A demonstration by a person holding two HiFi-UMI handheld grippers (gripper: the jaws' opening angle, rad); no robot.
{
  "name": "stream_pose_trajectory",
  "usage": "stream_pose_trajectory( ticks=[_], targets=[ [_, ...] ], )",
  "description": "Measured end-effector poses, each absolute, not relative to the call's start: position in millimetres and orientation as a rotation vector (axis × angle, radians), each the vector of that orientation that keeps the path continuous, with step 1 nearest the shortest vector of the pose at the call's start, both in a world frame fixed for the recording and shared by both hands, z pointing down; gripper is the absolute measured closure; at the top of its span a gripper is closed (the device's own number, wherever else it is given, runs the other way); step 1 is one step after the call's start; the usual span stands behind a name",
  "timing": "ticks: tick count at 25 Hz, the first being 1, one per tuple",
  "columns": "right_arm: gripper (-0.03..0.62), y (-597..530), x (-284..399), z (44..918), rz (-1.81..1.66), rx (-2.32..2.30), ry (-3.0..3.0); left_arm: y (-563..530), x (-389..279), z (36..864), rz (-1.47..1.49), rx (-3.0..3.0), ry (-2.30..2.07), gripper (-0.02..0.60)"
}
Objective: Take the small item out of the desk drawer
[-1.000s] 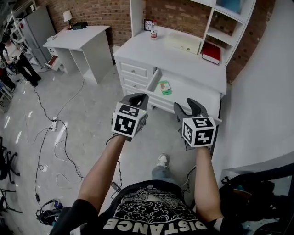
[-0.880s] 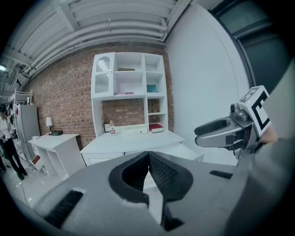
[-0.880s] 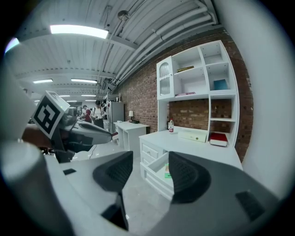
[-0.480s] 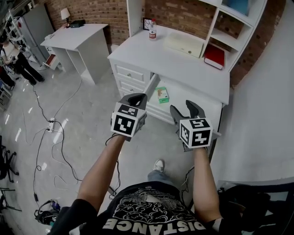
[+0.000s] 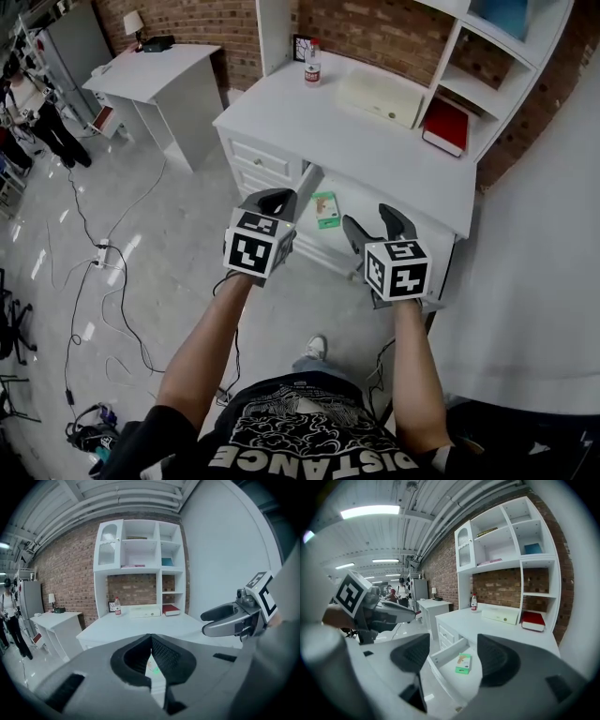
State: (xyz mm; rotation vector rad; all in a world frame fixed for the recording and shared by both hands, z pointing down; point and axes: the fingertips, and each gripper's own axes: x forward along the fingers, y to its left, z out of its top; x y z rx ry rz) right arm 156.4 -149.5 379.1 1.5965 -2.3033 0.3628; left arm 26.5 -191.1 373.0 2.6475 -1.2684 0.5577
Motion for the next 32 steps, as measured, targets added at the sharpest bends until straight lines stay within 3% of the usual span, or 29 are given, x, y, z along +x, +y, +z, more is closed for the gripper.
stream_pose_trajectory(
  ticks=[15, 32],
  targets=[
    [0.249, -219.8, 180.5, 398.7, 0.412, 1.483, -2.345, -253.7, 52.1, 388.8, 0.576, 2.569, -1.339, 0.572],
    [0.201, -261.6, 148.2, 461.1, 0.612, 1.325, -2.312, -283.5, 19.2, 419.9, 0.612, 2.509, -1.415, 0.572]
  ],
)
